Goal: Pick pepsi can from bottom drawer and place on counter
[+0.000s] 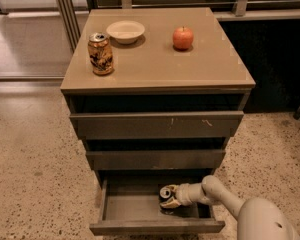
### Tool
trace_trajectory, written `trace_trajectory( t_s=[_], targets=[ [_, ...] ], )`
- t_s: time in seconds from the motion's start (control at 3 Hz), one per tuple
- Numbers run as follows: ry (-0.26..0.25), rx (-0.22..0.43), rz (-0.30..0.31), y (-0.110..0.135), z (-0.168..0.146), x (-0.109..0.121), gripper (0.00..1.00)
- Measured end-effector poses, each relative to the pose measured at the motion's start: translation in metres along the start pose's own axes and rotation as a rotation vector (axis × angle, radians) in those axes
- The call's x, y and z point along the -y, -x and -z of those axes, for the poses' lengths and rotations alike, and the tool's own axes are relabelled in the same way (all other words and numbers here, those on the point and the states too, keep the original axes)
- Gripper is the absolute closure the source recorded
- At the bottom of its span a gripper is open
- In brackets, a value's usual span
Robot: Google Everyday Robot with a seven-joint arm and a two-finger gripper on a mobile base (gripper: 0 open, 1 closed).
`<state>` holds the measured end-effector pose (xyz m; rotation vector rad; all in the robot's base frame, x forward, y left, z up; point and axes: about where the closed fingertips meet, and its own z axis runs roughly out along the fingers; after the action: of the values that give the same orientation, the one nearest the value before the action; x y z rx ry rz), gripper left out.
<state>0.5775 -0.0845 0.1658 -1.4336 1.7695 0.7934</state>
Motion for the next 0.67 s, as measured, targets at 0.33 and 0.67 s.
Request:
trace_trajectory(
  t_s=[0.33, 0.67],
  targets=[
    [0.002, 0.001, 0.001, 0.001, 0.0, -0.001, 0.96],
    [0.02, 0.051, 0.009, 0.031, 0.021, -0.014, 1.0]
  ],
)
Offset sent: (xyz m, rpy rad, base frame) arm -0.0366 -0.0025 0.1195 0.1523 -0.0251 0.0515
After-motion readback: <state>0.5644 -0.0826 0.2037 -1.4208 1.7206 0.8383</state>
